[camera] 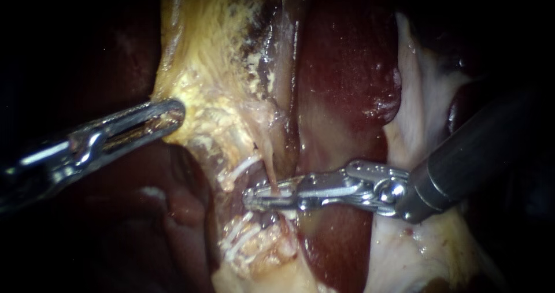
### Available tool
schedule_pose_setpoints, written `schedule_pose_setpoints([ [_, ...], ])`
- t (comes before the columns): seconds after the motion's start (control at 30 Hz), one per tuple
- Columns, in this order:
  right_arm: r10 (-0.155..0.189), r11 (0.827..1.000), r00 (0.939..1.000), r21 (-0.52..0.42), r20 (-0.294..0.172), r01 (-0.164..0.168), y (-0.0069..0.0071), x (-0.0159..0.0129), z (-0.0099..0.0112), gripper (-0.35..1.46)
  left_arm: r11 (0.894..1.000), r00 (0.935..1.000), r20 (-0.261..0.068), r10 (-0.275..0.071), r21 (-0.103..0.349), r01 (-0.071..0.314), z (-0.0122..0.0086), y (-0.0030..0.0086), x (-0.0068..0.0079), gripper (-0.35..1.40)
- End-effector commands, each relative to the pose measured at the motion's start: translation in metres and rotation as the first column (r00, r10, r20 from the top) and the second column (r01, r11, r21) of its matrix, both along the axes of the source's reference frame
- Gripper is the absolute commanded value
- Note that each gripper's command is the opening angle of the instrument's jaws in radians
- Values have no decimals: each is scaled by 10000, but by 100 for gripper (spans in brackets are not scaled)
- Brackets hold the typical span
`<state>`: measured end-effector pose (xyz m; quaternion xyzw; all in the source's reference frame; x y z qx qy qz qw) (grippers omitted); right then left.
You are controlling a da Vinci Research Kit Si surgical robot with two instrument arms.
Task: Going back second clip right tube
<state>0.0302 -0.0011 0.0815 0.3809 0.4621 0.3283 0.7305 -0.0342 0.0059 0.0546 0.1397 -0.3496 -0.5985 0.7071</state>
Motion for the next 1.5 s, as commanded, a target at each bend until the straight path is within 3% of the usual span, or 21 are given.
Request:
schedule_pose_setpoints([
  [0.03, -3, 10000, 10000, -5, 0, 3, 0, 0, 0, -35, 10000, 10000, 0, 3, -2, -3, 0, 0, 0, -35],
  [0.87, 22, 10000, 10000, 55, 17, -22, 0, 3, -2, -35, 10000, 10000, -48, -58, -31, 57, -3, 3, 7, -35],
  [0.9, 24, 10000, 10000, 57, 18, -24, 0, 3, -2, -22, 10000, 10000, -46, -56, -26, 56, -4, 4, 7, -35],
  [1.0, -94, 9988, 9998, -486, -147, 87, 2, 9, -1, 41, 9999, 9999, -86, -147, -87, 146, -5, 6, 10, -35],
  [1.07, -234, 9933, 9990, -1139, -380, 189, 3, 14, 1, 57, 9999, 9999, -86, -146, -83, 146, -5, 6, 11, -35],
  [1.27, -721, 9643, 9945, -2601, -760, 501, 4, 11, 1, 60, 9999, 9999, -83, -141, -84, 140, -5, 6, 13, -35],
  [1.5, -919, 9394, 9924, -3377, -815, 592, 16, -11, -4, 60, 9999, 9999, -84, -141, -86, 140, -5, 6, 13, -35],
])
